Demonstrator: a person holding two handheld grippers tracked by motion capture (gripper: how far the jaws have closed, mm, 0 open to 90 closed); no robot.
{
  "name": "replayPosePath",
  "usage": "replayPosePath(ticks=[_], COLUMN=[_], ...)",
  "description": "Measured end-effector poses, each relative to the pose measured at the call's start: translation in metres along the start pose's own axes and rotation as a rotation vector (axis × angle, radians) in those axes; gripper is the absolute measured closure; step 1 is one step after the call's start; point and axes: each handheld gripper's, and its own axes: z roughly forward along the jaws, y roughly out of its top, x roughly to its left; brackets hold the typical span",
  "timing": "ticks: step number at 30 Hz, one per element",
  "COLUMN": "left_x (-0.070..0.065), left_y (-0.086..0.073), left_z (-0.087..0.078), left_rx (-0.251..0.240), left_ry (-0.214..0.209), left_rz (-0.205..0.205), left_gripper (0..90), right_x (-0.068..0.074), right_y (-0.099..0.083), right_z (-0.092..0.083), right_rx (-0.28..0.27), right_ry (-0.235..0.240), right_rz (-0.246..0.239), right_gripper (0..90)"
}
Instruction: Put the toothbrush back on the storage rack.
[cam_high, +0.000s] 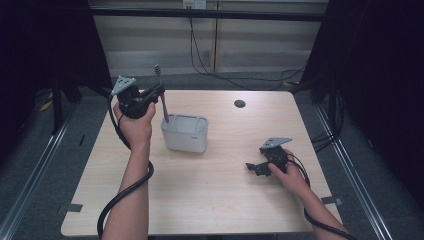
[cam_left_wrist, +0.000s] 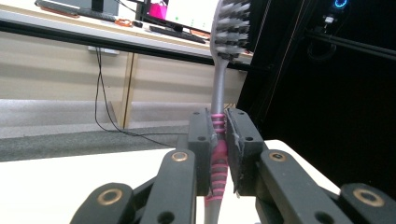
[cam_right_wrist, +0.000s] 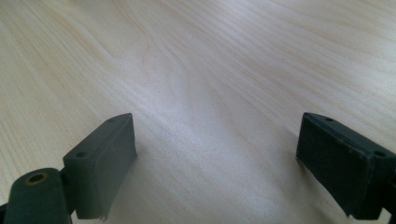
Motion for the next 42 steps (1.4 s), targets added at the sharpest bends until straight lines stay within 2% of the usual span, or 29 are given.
replayPosePath(ticks=[10, 16, 42], left_x=[0.004, 0.004, 0.006], left_y=[-0.013, -0.018, -0.033], left_z=[0.006, 0.01, 0.014], left_rx=[0.02, 0.016, 0.023], left_ry=[0.016, 0.013, 0.02], left_rz=[0.003, 0.01, 0.013], left_gripper=[80.9, 80.9, 80.7], right_x=[0.0, 0.0, 0.0], right_y=[0.0, 0.0, 0.0], right_z=[0.0, 0.0, 0.0], right_rx=[0.002, 0.005, 0.001], right_ry=[0.0, -0.003, 0.0], right_rz=[-0.002, 0.0, -0.002], right_gripper=[11.2, 11.2, 11.2])
